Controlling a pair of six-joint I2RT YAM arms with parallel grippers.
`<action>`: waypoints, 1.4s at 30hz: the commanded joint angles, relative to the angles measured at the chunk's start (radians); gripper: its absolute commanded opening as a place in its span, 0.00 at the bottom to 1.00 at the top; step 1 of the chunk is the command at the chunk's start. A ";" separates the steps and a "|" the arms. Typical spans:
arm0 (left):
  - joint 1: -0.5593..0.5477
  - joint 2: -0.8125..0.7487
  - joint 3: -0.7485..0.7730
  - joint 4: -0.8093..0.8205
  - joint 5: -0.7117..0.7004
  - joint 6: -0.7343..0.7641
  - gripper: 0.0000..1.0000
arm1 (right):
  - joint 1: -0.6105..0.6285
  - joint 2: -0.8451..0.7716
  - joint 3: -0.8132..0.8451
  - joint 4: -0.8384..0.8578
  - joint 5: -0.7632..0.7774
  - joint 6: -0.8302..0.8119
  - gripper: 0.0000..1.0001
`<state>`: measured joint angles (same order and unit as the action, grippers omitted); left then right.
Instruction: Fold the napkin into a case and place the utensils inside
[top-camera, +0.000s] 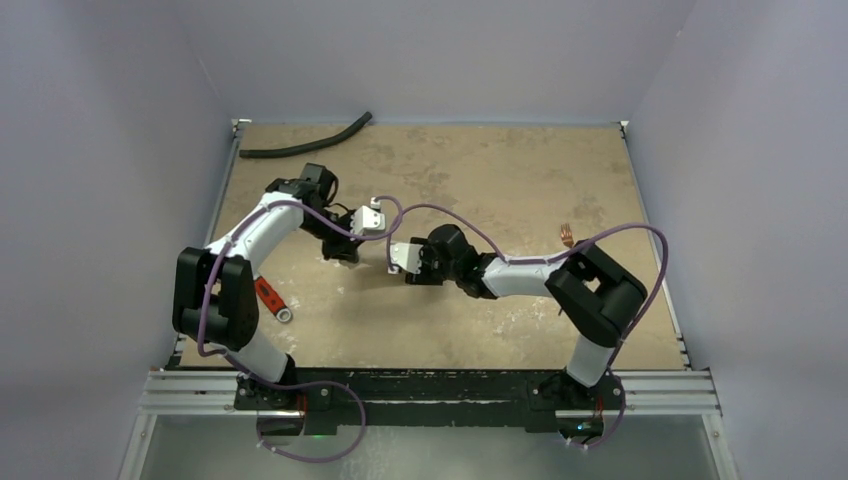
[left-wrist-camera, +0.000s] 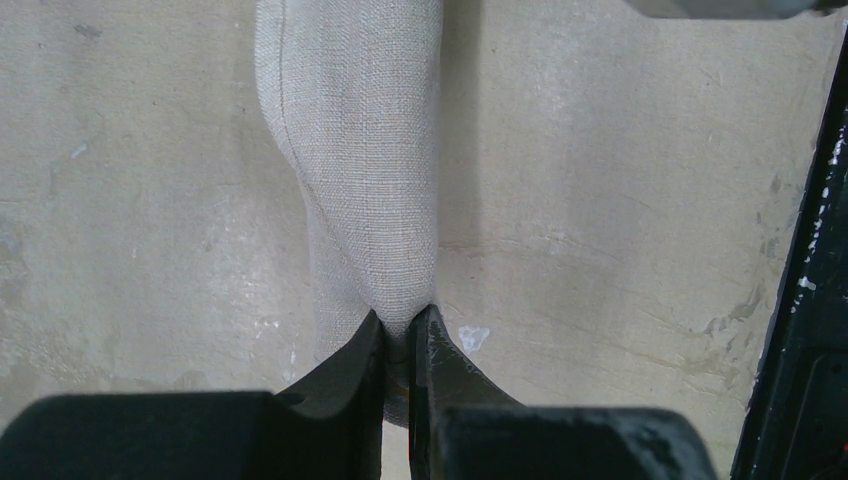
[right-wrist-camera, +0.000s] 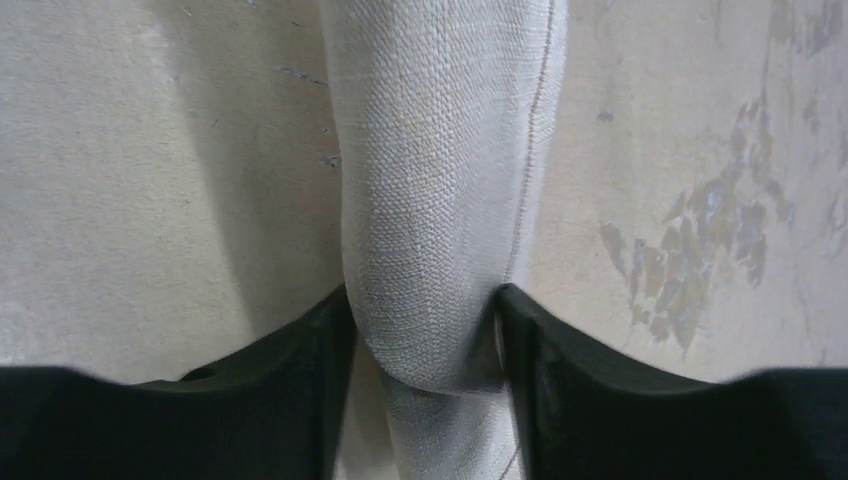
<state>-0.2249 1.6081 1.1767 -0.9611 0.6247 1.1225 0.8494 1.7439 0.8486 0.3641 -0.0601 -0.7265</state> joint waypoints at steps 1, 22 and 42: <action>0.017 0.002 0.058 -0.034 0.062 0.041 0.00 | 0.000 -0.007 0.038 0.037 0.027 0.002 0.47; 0.028 0.115 0.093 -0.476 0.073 0.259 0.00 | -0.001 0.090 0.309 -0.963 -0.641 0.132 0.06; 0.035 0.591 0.232 -0.476 -0.025 0.286 0.00 | -0.120 0.152 0.403 -0.895 -0.518 0.131 0.99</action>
<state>-0.1928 2.1345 1.3666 -1.4620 0.6464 1.3647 0.7742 1.9339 1.2663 -0.5674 -0.7109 -0.5915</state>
